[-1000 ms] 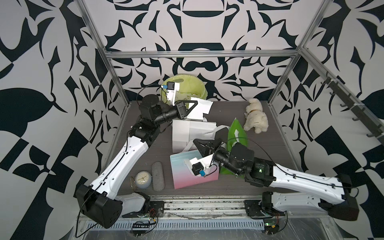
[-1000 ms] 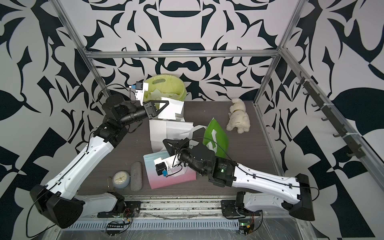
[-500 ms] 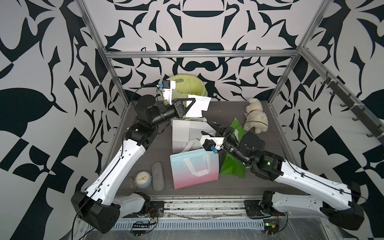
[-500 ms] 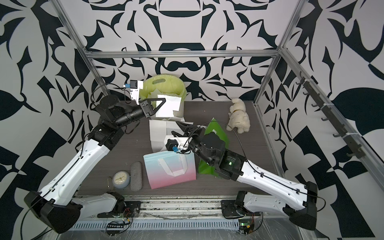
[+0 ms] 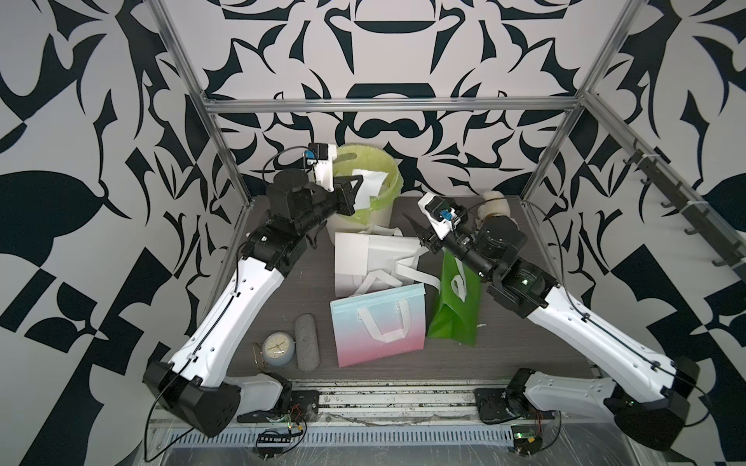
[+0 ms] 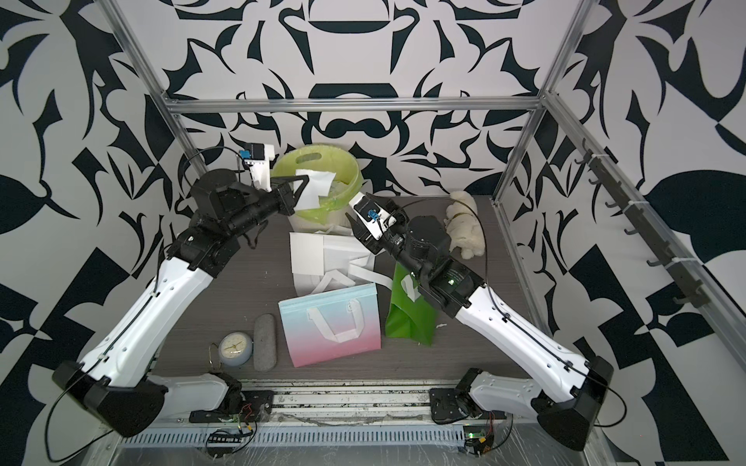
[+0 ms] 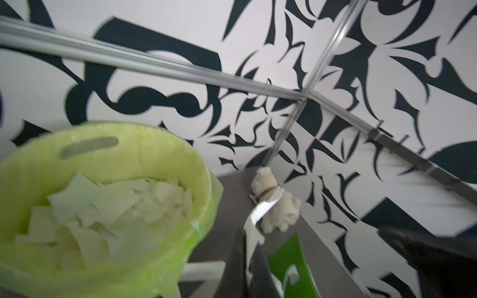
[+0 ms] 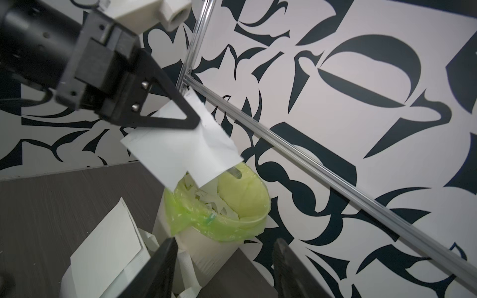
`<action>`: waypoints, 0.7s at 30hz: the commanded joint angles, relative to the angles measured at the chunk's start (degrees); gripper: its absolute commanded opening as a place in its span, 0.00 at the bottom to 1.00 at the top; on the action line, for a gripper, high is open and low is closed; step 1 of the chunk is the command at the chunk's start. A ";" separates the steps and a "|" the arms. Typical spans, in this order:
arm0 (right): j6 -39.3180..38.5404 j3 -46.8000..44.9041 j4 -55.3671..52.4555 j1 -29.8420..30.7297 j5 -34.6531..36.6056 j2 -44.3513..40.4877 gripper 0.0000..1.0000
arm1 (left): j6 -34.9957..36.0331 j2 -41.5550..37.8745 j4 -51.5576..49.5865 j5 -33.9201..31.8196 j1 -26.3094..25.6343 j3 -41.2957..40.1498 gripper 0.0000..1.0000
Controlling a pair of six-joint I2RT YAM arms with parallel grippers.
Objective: Shred takeout receipts and throw away
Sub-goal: Place the takeout receipt in the trash bin.
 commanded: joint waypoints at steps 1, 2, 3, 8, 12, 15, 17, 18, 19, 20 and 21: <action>6.68 1.16 0.39 -0.13 2.24 -0.45 0.60 | 7.36 9.02 -2.33 -6.14 2.94 6.34 0.00; 7.50 0.78 -0.22 -0.08 3.40 -0.91 0.60 | 8.63 11.69 -2.41 -6.35 3.38 8.40 0.00; 7.96 0.30 -0.81 -0.13 4.31 -1.48 0.60 | 9.71 13.74 -2.51 -7.18 3.62 10.04 0.00; 9.64 -1.52 -7.98 -0.30 4.12 -5.16 0.59 | 10.90 22.57 -3.58 -9.74 5.88 17.41 0.00; 13.59 -1.95 -12.99 -0.33 1.56 -6.49 0.59 | 11.91 27.22 -5.86 -9.72 7.37 21.58 0.00; 16.60 -2.92 -13.72 -0.30 -0.20 -6.77 0.58 | 13.17 30.22 -8.44 -9.81 7.48 24.72 0.24; 17.72 -3.39 -13.52 -0.30 -1.36 -6.46 0.58 | 13.60 31.58 -10.84 -10.36 7.51 27.35 0.53; 17.99 -3.40 -13.60 -0.30 -1.71 -6.15 0.58 | 13.65 31.81 -11.61 -10.78 7.52 28.26 0.59; 18.02 -3.25 -13.76 -0.31 -1.85 -5.72 0.59 | 13.73 31.63 -12.03 -11.27 7.52 28.84 0.65; 18.02 -2.98 -14.02 -0.30 -1.83 -5.18 0.59 | 13.82 31.13 -11.93 -11.87 7.51 28.90 0.69; 18.02 -2.65 -14.28 -0.30 -1.77 -4.60 0.59 | 13.90 30.53 -11.69 -12.13 7.52 28.74 0.73</action>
